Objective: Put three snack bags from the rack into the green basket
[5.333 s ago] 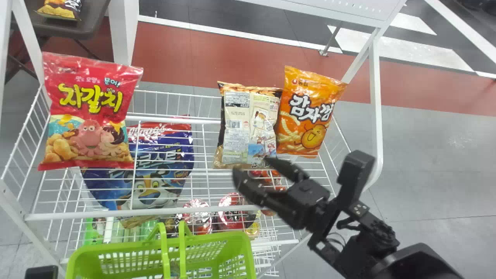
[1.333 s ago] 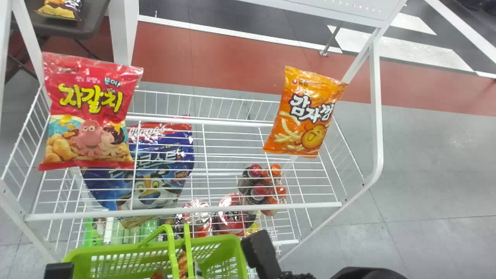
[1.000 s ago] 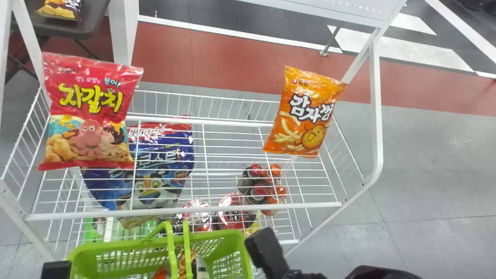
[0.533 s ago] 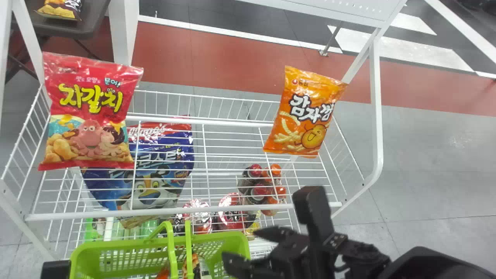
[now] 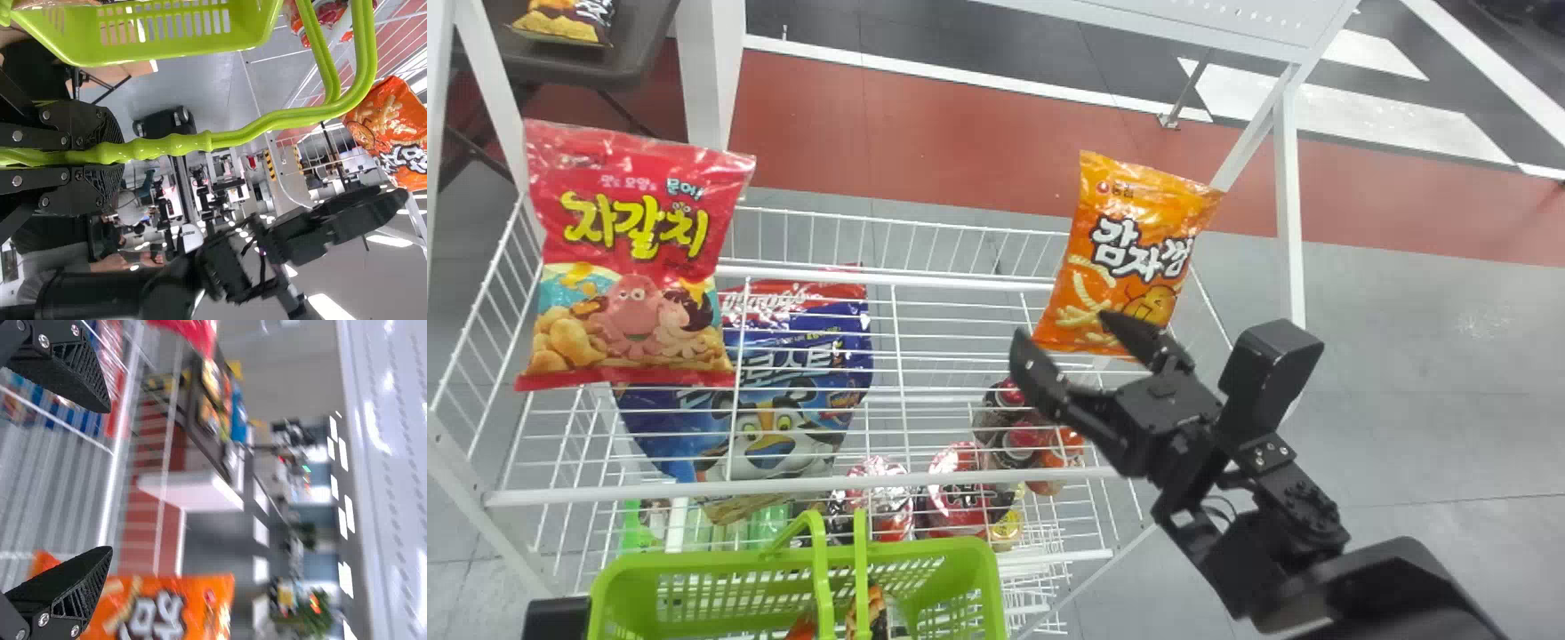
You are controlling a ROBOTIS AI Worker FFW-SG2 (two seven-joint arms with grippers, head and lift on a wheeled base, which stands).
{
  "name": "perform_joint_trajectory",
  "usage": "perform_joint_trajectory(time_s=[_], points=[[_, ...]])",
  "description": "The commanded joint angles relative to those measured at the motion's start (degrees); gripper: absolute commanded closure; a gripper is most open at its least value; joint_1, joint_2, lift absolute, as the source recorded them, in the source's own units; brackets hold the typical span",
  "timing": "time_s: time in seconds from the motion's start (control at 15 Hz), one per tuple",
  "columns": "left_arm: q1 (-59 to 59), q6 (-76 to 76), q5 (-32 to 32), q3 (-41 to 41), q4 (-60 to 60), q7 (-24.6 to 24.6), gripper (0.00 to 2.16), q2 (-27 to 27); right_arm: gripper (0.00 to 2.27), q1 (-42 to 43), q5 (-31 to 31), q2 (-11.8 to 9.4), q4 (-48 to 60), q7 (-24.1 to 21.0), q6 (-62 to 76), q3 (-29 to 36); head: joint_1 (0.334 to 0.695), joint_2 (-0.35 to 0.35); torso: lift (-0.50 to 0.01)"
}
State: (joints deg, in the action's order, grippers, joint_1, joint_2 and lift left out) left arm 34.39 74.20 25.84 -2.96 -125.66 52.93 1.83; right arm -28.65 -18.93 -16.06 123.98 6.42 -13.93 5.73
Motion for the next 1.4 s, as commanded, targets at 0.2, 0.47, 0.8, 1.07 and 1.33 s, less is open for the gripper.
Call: perform_joint_trajectory(time_s=[0.2,0.47,0.8,1.07,1.33], points=[[-0.6,-0.1,0.0,-0.6,0.2,-0.1,2.07,0.0,0.07,10.5,3.5,0.5,-15.2,-8.0,6.2,-2.0,0.695,-0.35,0.0],[-0.6,-0.1,-0.1,-0.5,0.4,-0.3,2.07,0.0,0.08,16.3,3.4,0.3,-21.9,-10.7,2.2,-0.5,0.695,-0.35,0.0],[-1.3,0.3,-0.3,-0.6,0.9,-0.6,2.07,-0.1,2.05,19.8,-0.9,-0.6,-24.6,-3.0,-7.7,1.9,0.695,-0.35,0.0],[-1.3,0.3,-0.2,-0.5,0.9,-0.3,2.07,0.0,2.24,17.3,1.7,-0.4,-19.3,-1.5,-7.1,1.4,0.695,-0.35,0.0],[-1.3,0.3,0.0,-0.3,0.9,0.0,2.07,0.0,2.24,12.4,0.1,-0.7,-12.5,-1.5,-7.3,3.8,0.695,-0.35,0.0]])
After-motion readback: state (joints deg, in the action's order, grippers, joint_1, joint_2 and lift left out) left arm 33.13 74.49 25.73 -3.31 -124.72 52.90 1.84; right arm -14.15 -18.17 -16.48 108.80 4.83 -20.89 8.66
